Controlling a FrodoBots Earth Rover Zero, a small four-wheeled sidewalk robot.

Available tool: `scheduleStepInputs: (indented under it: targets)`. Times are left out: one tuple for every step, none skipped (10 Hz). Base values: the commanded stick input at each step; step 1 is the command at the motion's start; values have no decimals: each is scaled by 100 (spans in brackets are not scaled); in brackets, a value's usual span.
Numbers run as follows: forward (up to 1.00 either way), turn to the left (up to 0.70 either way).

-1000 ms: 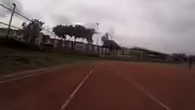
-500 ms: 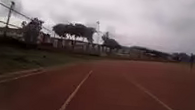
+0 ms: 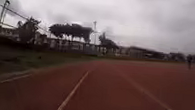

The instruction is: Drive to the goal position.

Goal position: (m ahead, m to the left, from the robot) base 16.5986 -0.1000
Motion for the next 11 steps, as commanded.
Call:
scheduleStepInputs:
  targets:
    - [50, 0]
    - [50, 0]
    - [50, 0]
    - [50, 0]
    - [50, 0]
    - [50, 0]
    - [50, 0]
    - [50, 0]
    - [50, 0]
    - [50, 0]
    - [50, 0]
